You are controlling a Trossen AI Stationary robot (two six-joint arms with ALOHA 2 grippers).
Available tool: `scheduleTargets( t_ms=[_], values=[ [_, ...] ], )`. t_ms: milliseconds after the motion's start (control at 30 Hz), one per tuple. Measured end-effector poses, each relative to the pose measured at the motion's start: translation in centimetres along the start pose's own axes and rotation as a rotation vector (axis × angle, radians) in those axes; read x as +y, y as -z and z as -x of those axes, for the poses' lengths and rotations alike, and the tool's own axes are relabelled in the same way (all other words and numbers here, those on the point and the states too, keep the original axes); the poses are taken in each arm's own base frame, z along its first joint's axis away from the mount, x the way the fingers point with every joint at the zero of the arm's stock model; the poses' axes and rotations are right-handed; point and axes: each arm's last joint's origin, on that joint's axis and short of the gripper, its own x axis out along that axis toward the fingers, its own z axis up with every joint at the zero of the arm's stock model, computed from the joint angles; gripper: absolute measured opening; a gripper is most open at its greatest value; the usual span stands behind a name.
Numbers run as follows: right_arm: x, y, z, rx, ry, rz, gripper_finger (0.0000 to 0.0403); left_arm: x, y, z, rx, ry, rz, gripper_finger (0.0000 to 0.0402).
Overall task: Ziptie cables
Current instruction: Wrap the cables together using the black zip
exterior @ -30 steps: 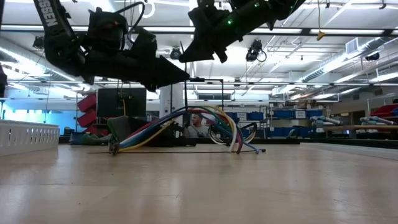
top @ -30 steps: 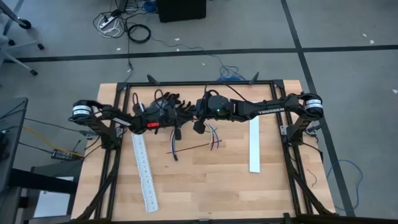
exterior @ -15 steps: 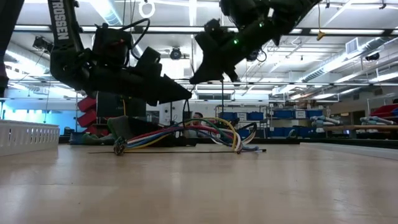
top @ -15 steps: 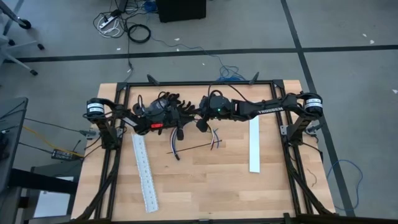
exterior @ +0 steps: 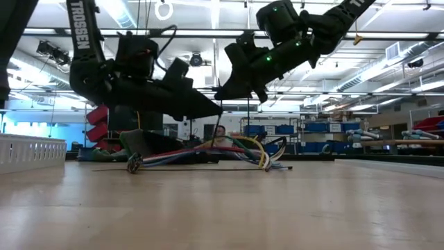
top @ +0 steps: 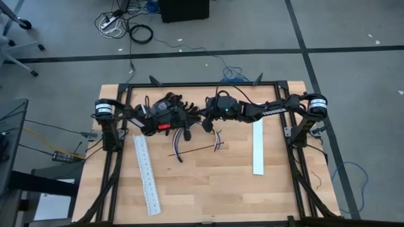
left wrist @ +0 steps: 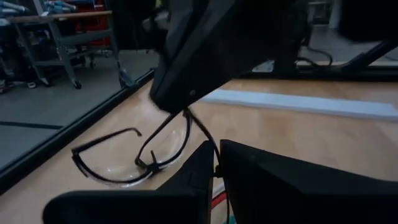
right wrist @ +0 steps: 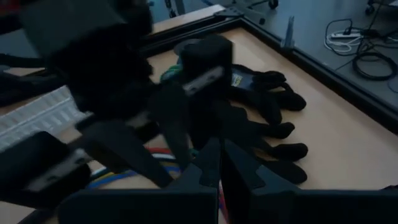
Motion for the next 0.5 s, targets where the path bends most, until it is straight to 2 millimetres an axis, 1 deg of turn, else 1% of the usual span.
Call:
scheduleTargets(
  t_ms=[133,500],
  values=[
    [0.2,0.1,0.0,-0.005,0.008,0.023,0.0,0.0,0.6,-0.6,0.012,-0.007,0.002,0.002],
    [-0.1,-0.3,0.0,-0.036,0.017,0.045,0.0,0.0,1.5,0.2,0.054,-0.013,0.002,0.002]
  ],
)
